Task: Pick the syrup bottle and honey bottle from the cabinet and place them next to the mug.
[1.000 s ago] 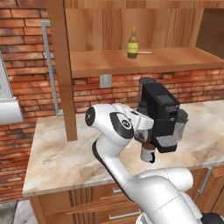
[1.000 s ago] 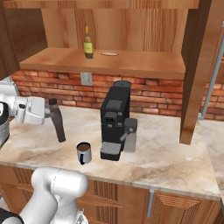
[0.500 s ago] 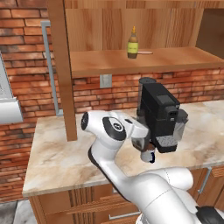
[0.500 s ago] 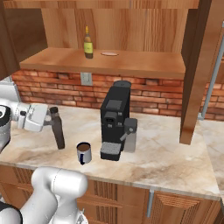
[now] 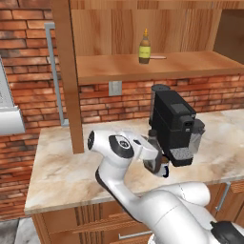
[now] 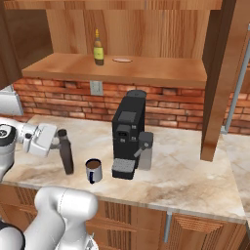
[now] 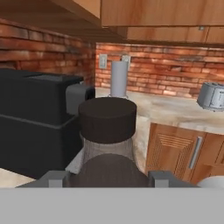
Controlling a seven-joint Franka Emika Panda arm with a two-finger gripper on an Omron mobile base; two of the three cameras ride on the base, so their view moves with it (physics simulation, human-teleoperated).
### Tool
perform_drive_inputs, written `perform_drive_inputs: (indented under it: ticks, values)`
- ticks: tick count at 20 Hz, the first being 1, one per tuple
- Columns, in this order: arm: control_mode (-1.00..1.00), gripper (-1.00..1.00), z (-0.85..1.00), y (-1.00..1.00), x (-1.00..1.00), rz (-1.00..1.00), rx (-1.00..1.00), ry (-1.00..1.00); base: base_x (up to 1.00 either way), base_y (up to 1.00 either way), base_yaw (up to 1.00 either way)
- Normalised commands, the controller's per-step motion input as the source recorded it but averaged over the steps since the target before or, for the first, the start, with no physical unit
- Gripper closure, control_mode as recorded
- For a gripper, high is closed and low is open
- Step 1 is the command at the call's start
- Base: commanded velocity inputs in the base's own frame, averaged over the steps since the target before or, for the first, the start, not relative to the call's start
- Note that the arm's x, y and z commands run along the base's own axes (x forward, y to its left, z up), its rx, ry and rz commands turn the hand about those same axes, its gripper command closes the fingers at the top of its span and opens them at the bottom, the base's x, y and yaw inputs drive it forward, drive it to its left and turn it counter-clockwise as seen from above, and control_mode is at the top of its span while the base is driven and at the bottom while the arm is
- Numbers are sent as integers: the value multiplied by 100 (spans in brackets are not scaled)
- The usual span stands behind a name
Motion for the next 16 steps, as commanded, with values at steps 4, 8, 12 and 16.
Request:
perform_drive_inputs:
  ticks: [4,8,12,16]
  values:
    - [-100,100,-22,0,0,-6,0,0,0,0,0]
    - [-100,100,-23,1,6,-6,0,0,0,0,0]
    - [-100,100,-17,0,17,-7,0,0,0,0,0]
    - [-100,100,-9,6,23,-8,0,0,0,0,0]
